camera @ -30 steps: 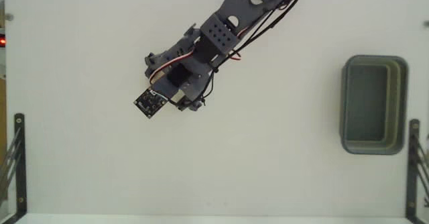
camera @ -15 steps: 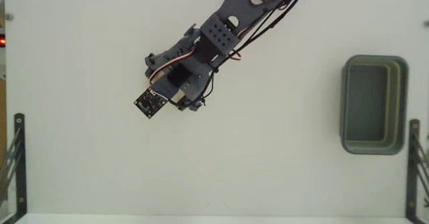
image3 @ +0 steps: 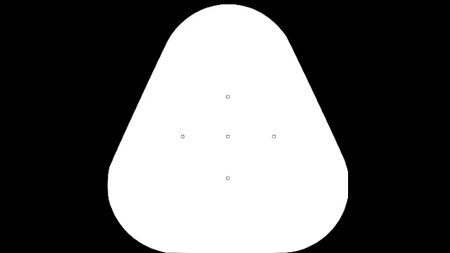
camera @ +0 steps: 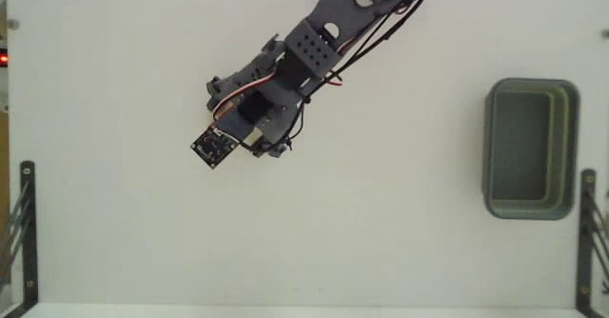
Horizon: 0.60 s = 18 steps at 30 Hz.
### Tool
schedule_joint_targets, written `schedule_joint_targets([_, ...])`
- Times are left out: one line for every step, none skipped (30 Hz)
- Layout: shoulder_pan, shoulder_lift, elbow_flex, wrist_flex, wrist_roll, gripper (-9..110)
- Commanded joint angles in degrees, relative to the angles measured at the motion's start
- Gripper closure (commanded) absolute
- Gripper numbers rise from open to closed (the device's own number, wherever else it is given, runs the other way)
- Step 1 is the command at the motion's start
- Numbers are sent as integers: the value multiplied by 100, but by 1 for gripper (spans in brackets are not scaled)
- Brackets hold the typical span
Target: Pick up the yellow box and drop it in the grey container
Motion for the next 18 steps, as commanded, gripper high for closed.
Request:
schedule_joint_targets([37, 228, -80, 105, 0, 6])
schedule_joint_targets([37, 228, -80, 105, 0, 6])
schedule_joint_targets([37, 228, -80, 105, 0, 6])
schedule_joint_targets([37, 228, -80, 105, 0, 7])
schedule_joint_targets([37, 228, -80, 105, 0, 7])
schedule_joint_targets([37, 228, -80, 105, 0, 7])
schedule_joint_targets([37, 228, -80, 105, 0, 7])
schedule_joint_targets([37, 228, -80, 105, 0, 8])
schedule_joint_targets([37, 228, -80, 105, 0, 8])
schedule_joint_targets([37, 228, -80, 105, 0, 8])
schedule_joint_targets([37, 228, -80, 105, 0, 8])
schedule_joint_targets([37, 228, -80, 105, 0, 9])
schedule_joint_targets([37, 228, -80, 105, 0, 9])
schedule_joint_targets([37, 228, -80, 105, 0, 9])
schedule_joint_targets([37, 228, -80, 105, 0, 10])
schedule_joint_targets([37, 228, -80, 105, 0, 10])
schedule_joint_targets([37, 228, -80, 105, 0, 10])
schedule_joint_targets([37, 228, -80, 105, 0, 10])
